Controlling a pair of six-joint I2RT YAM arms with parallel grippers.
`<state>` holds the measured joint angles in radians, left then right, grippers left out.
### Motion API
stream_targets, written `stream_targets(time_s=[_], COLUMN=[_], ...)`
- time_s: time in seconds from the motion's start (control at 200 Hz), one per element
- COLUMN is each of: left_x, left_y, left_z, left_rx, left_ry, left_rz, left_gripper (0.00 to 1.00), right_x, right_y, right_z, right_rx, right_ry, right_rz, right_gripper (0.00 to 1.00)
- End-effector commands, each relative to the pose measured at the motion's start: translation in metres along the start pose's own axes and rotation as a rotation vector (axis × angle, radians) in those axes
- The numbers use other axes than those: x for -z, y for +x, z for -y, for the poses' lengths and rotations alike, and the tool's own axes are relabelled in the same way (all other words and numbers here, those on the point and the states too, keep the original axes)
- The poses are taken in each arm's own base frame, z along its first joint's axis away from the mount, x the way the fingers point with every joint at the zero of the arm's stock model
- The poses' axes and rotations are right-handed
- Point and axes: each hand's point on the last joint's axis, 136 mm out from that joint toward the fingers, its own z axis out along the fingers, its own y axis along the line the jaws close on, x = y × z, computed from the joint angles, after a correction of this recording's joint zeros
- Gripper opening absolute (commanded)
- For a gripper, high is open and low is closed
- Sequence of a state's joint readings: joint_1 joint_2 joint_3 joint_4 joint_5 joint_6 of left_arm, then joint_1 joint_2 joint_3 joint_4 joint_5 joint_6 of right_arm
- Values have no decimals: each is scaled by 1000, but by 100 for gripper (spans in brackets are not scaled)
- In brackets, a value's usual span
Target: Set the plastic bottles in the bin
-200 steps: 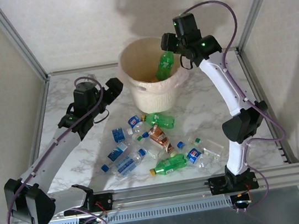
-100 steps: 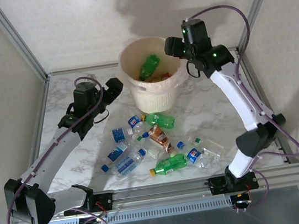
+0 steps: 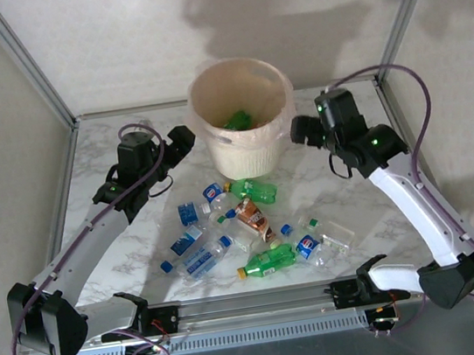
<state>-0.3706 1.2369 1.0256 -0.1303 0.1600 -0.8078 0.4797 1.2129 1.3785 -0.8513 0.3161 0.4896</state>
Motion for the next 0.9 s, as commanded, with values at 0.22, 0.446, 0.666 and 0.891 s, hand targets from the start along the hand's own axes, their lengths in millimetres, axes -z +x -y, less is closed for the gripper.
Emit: stream_targets(time_s=[0.22,0.446,0.666,0.891], left_x=[0,-2,-2,-3], left_y=[-9,-8,-7,-8], left_z=[2,-2,-5,-5], left_rx=[24,23,27,31], left_ry=[24,15,15,18], left_rz=[38,33,31,29], left_gripper=[93,93,93,93], right_x=[-16,-22,-31,-23], right_y=[158,206,235,241], right_z=[45,51,62,70], right_rx=[-89,-12,34,-18], right_ry=[204,301,381,419], right_rz=[-446,-565,-642,-647], right_gripper=[91,92,93,94])
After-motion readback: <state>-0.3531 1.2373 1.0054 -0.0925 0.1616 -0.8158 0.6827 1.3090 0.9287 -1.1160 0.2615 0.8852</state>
